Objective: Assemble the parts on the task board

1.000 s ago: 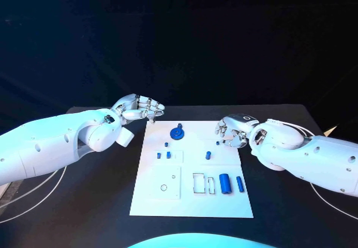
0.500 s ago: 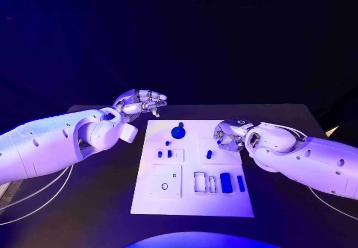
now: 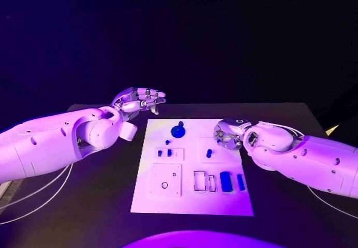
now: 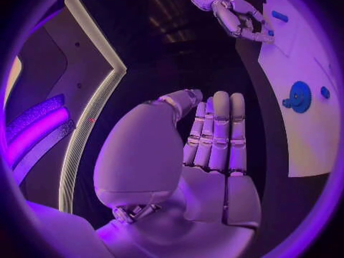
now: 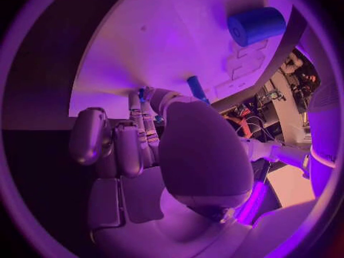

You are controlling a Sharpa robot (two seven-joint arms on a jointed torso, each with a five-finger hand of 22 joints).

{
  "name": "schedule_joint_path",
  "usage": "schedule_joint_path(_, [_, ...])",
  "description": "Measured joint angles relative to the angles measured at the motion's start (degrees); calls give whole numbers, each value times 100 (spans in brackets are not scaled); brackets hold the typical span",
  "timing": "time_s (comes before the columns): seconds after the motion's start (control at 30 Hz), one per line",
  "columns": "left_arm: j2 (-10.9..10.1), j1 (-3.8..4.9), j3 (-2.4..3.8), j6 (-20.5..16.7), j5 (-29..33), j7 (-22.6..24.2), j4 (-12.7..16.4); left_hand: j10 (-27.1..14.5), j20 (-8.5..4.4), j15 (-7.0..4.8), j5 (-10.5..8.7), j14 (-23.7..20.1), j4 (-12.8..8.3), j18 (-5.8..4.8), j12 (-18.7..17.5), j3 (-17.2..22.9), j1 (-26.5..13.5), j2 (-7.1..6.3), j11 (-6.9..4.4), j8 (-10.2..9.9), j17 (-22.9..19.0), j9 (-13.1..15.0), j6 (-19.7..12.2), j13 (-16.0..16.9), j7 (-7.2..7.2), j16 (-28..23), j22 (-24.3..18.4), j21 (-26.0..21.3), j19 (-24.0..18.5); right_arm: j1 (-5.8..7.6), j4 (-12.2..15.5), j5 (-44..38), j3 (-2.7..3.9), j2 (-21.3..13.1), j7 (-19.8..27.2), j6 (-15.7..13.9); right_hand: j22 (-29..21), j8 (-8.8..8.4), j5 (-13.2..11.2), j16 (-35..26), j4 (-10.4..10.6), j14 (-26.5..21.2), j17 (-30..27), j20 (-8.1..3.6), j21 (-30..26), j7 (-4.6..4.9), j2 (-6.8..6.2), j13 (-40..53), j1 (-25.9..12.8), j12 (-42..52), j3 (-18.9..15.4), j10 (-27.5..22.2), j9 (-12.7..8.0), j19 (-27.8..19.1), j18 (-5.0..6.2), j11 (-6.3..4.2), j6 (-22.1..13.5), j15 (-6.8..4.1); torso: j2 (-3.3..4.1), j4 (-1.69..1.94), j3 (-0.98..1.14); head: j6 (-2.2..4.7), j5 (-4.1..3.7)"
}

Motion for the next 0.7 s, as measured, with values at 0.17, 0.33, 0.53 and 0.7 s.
schedule_joint_path(0.17, [-13, 0, 0, -11, 6, 4, 7, 0, 0, 0, 0, 0, 0, 0, 0, 0, 0, 0, 0, 0, 0, -1, 0, 0, 0, 0, 0, 0, 0, -19, 9, -63, 4, 17, -31, -19, 3, 107, 174, 0, -394, -8, -29, -58, 238, -43, 67, 17, -28, -4, 273, 109, 120, 58, 0, 95, 86, -48, -1, -2, 2, -15, -9])
schedule_joint_path(0.33, [-22, 0, 0, -27, 8, 5, 15, 0, 0, 0, 0, 0, -17, 0, 0, -17, 0, 0, 0, 0, -9, -1, 0, 0, 0, -22, -6, -10, 0, -34, 33, -166, 5, 18, -84, -31, 4, 107, 213, -1, -536, -8, -33, -78, 325, -62, 112, 68, -72, -56, 382, 129, 160, 78, -61, 115, 105, -48, -4, -2, 2, -27, -23])
schedule_joint_path(0.53, [-29, 0, 0, -103, 13, -14, 20, -460, 62, 101, 0, -101, -111, 0, 17, -111, 29, 31, 153, -115, -67, -20, -281, -21, 49, -118, -29, -85, -62, -51, 68, -273, -3, 9, -149, -82, 4, 128, 214, -2, -583, 13, -40, -78, 391, -63, 134, 68, -94, -82, 399, 144, 173, 77, -85, 130, 105, -69, -8, -5, 3, -36, -40])
schedule_joint_path(0.7, [-33, 0, 0, -163, 23, -30, 20, -494, 62, 102, 0, -102, -126, 0, 62, -126, 7, 52, 186, -115, -68, -20, -330, -21, 39, -117, -29, -86, -62, -70, 128, -327, -14, -36, -194, -181, 4, 127, 214, -2, -653, 13, -41, -77, 467, -43, 133, 68, -94, -115, 469, 144, 177, 118, -86, 130, 124, -69, -10, -9, 3, -35, -45])
